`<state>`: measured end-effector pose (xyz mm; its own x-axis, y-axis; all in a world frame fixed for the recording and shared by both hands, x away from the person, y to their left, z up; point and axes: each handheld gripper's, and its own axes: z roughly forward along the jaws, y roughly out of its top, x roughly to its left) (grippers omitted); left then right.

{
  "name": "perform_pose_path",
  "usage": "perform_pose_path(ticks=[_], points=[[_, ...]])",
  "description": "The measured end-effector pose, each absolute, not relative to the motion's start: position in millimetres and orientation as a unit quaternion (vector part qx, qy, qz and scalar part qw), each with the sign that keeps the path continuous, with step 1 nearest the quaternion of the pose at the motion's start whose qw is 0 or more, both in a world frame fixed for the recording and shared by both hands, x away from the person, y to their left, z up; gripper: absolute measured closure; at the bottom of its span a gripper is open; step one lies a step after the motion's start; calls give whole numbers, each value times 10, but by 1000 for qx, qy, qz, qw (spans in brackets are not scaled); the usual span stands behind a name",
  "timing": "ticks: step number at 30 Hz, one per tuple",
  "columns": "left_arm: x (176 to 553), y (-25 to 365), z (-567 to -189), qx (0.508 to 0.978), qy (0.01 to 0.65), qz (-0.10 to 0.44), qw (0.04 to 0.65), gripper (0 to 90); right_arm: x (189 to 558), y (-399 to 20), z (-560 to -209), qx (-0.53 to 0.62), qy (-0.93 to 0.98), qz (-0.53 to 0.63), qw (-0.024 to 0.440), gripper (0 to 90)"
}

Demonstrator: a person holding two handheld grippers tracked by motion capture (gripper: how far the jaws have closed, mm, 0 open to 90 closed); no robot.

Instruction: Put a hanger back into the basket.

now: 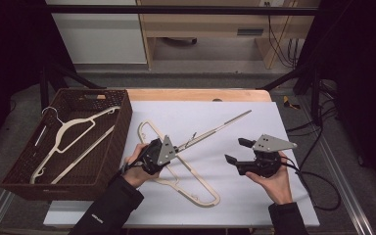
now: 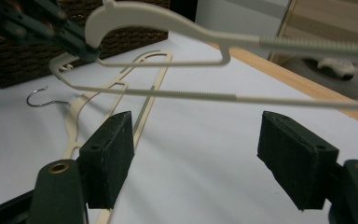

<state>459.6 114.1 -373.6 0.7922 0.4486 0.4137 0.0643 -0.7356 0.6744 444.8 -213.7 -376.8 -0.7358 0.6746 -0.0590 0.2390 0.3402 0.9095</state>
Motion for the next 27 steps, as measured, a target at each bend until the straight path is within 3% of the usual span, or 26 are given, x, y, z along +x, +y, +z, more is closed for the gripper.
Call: perform_pose_path(ticks=[13, 27], points=[[4441, 1466, -3148, 880, 197, 253, 350, 876, 4359, -2195, -3811, 326, 773, 502, 211, 134], [4399, 1972, -2482, 867, 234, 256, 357, 876, 4328, -2270, -3843, 344, 764, 502, 213, 105]])
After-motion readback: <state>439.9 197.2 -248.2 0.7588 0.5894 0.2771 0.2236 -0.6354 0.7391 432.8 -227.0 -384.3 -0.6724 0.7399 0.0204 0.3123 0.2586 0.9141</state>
